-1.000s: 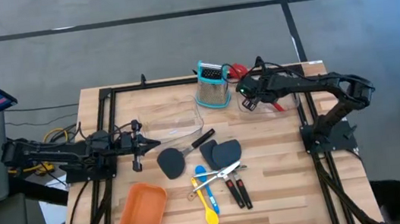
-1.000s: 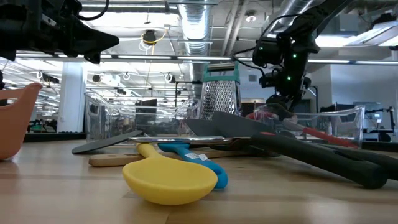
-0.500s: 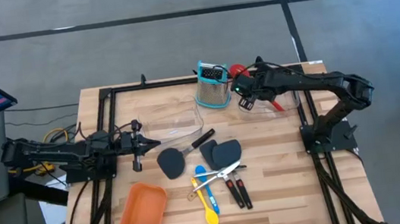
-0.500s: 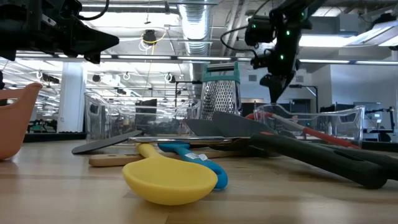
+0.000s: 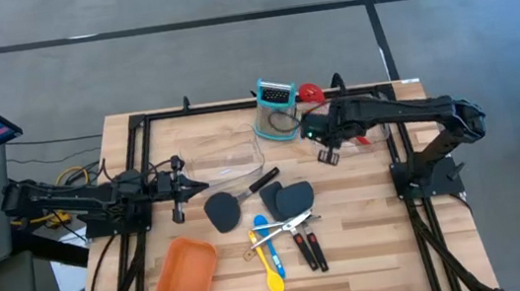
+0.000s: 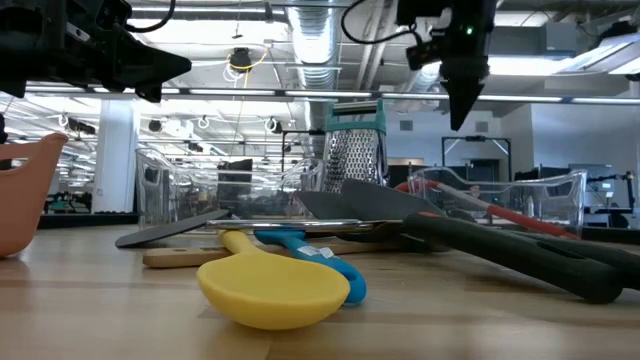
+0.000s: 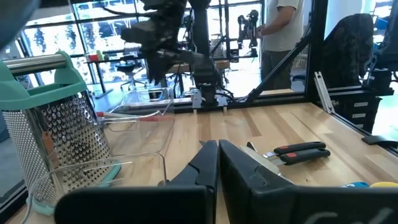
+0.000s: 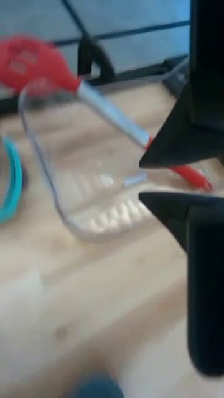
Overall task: Pick & Place Kitchen Items
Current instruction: Put the bottom silver table knife into the orange bin
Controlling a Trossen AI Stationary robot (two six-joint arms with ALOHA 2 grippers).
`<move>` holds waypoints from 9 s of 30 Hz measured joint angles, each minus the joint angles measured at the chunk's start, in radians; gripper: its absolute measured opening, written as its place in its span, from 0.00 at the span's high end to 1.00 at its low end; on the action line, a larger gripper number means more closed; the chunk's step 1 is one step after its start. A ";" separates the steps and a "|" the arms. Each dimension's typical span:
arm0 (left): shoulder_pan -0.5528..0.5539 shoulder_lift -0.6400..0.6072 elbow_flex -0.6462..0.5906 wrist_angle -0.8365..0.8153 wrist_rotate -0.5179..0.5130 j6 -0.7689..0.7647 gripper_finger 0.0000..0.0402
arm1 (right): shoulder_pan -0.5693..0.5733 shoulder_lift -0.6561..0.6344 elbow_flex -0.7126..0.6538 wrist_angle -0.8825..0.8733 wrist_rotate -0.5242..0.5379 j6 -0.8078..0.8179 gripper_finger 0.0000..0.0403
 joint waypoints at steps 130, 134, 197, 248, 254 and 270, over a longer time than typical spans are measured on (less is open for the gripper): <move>-0.429 1.198 1.027 -0.525 -0.437 -0.317 0.99 | 0.272 -1.048 -1.320 1.986 -0.159 -0.185 1.00; -0.399 1.198 0.996 -0.523 -0.436 -0.352 0.97 | 0.272 -1.048 -1.320 1.981 -0.159 -0.193 1.00; -0.291 1.548 1.404 -0.918 -0.175 -0.381 0.78 | 0.271 -1.048 -1.320 1.969 -0.159 -0.220 1.00; -0.285 1.548 1.261 -0.812 -0.127 -0.604 0.64 | 0.271 -1.048 -1.320 1.967 -0.159 -0.221 1.00; -0.282 1.548 1.259 -0.807 -0.127 -0.602 0.68 | 0.271 -1.048 -1.320 1.967 -0.159 -0.221 1.00; -0.268 1.546 1.188 -0.690 -0.130 -0.597 0.80 | 0.271 -1.048 -1.320 1.968 -0.159 -0.222 1.00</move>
